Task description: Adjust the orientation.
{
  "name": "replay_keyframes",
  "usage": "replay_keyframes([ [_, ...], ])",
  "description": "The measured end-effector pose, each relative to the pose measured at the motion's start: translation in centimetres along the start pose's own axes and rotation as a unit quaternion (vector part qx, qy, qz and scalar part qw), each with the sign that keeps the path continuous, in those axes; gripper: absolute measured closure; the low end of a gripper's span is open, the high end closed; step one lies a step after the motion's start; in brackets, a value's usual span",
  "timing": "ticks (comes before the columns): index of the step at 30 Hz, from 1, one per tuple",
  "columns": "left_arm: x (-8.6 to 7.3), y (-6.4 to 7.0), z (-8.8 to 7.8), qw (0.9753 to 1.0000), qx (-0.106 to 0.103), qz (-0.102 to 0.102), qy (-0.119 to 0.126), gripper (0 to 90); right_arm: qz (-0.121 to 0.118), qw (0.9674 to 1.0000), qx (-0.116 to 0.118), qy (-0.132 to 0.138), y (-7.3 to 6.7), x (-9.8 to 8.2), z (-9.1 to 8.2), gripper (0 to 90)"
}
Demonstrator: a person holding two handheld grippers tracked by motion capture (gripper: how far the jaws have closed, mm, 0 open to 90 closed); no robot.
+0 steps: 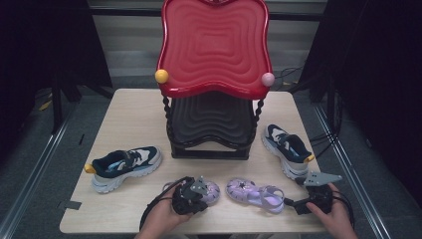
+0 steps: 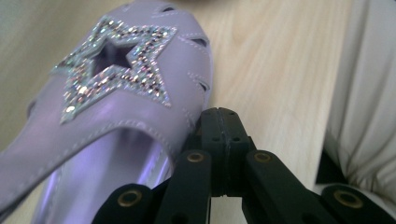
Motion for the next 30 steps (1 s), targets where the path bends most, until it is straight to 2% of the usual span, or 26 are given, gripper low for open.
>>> replay_keyframes([
  [2,0.4,-0.2,0.1,1.0000,0.005,0.002,-0.001,90.0,0.000,1.0000,0.000,0.000,0.0,0.0,0.0,8.9],
  [4,0.9,-0.3,0.1,0.9998,0.012,-0.013,0.009,90.0,0.000,1.0000,0.000,0.000,0.0,0.0,0.0,8.9],
  [7,1.0,-0.4,0.2,0.9997,0.016,-0.018,0.005,90.0,0.000,1.0000,0.000,0.000,0.0,0.0,0.0,8.9],
  [10,0.9,-0.2,0.2,0.9999,0.008,-0.014,0.002,90.0,0.000,1.0000,0.000,0.000,0.0,0.0,0.0,8.9],
  [11,1.2,0.1,0.4,0.9994,0.006,-0.029,0.019,89.8,0.000,1.0000,0.000,0.000,0.0,0.0,0.0,8.9],
  [13,1.0,0.1,0.1,0.9998,0.001,-0.016,0.008,88.8,0.000,1.0000,0.000,0.000,0.0,0.0,0.0,8.9],
  [14,1.1,0.3,0.1,0.9996,0.000,-0.023,0.015,88.2,0.000,1.0000,0.000,0.000,0.0,0.0,0.0,8.9],
  [15,1.1,0.4,-0.1,0.9998,-0.001,-0.016,0.012,87.9,0.000,1.0000,0.000,0.000,0.0,0.0,0.0,8.9],
  [17,1.3,0.8,-0.2,0.9996,-0.005,-0.020,0.020,87.5,0.000,1.0000,0.000,0.000,0.0,0.0,0.0,8.9],
  [18,1.2,0.8,-0.5,0.9998,-0.005,-0.012,0.013,87.3,0.000,1.0000,0.000,0.000,0.0,0.0,0.0,8.9],
  [20,1.5,1.0,-0.7,0.9993,-0.005,-0.023,0.031,86.1,0.000,1.0000,0.000,0.000,0.0,0.0,0.0,8.9],
  [21,1.4,0.9,-1.1,0.9996,-0.005,-0.014,0.025,85.4,0.000,1.0000,0.000,0.000,0.0,0.0,0.0,8.9],
  [22,1.6,1.0,-1.4,0.9990,-0.007,-0.022,0.037,85.0,0.000,1.0000,0.000,0.000,0.0,0.0,0.0,8.9],
  [23,1.5,0.9,-1.7,0.9994,-0.008,-0.015,0.029,85.0,0.000,1.0000,0.000,0.000,0.0,0.0,0.0,8.9],
  [26,1.5,1.0,-2.6,0.9993,-0.010,-0.019,0.031,85.2,0.000,1.0000,0.000,0.000,0.0,0.0,0.0,8.9],
  [27,1.5,1.0,-3.0,0.9995,-0.009,-0.014,0.026,85.2,0.000,1.0000,0.000,0.000,0.0,0.0,0.0,8.9],
  [29,1.7,0.9,-3.9,0.9992,-0.006,-0.021,0.033,85.2,0.000,1.0000,0.000,0.000,0.0,0.0,0.0,8.9],
  [30,1.7,0.8,-4.5,0.9993,-0.003,-0.017,0.033,85.2,0.000,1.0000,0.000,0.000,0.0,0.0,0.0,8.9],
])
Point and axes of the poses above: each handheld gripper's, and its own axes: z roughly forward along the jaws, x roughly out of its top, y roughly to its right, the point moved 10 cm from there along z, roughly forward along the jaws, and after that the axes turned 9 degrees about -x, right-handed, at the moved point
